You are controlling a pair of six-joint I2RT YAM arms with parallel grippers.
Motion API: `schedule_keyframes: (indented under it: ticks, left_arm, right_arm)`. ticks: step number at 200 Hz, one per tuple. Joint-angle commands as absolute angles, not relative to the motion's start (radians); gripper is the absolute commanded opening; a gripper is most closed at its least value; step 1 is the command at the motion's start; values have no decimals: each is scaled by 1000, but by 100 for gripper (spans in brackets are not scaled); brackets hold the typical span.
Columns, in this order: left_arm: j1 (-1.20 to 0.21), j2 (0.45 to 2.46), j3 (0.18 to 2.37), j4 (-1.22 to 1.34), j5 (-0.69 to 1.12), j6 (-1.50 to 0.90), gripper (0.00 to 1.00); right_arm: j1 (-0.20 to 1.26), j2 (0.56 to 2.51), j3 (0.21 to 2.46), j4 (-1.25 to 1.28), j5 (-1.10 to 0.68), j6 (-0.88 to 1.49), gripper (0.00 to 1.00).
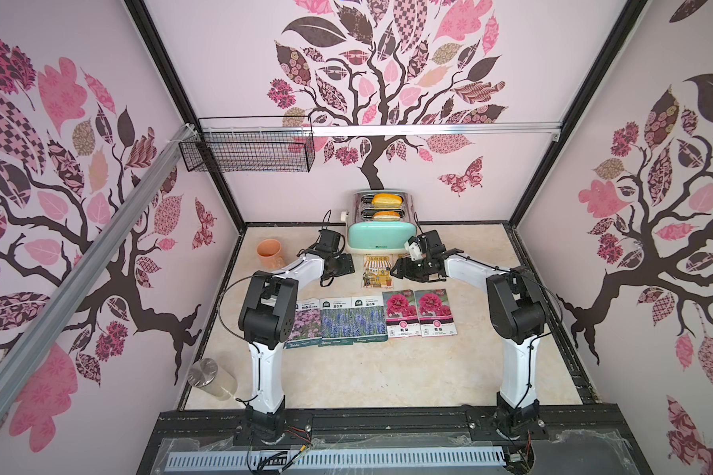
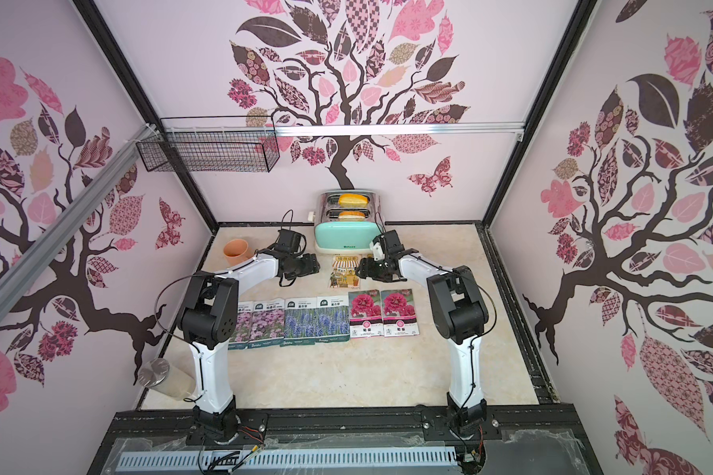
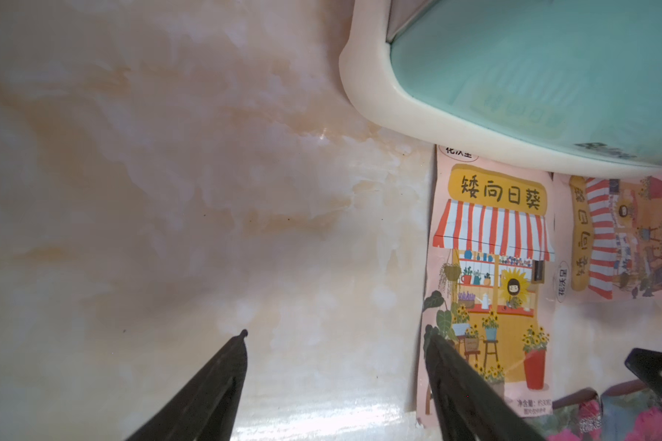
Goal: Arrange the seed packets in a row
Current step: Pick up the seed packet from the center of the board.
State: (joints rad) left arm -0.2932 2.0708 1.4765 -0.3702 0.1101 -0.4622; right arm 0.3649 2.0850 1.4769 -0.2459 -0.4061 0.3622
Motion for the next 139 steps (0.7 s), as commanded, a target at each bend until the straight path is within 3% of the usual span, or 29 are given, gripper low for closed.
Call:
schedule_keyframes:
  ticks: [1,139]
  left_arm:
    - [-293,2105,1503,-321,152,-452,76]
    - [-377,2283,1639,-339,227,-471,75]
  right_arm:
    - [379,2118,1526,-264,-390,368,71]
    - [404,2224,1597,-243,-397,396,66]
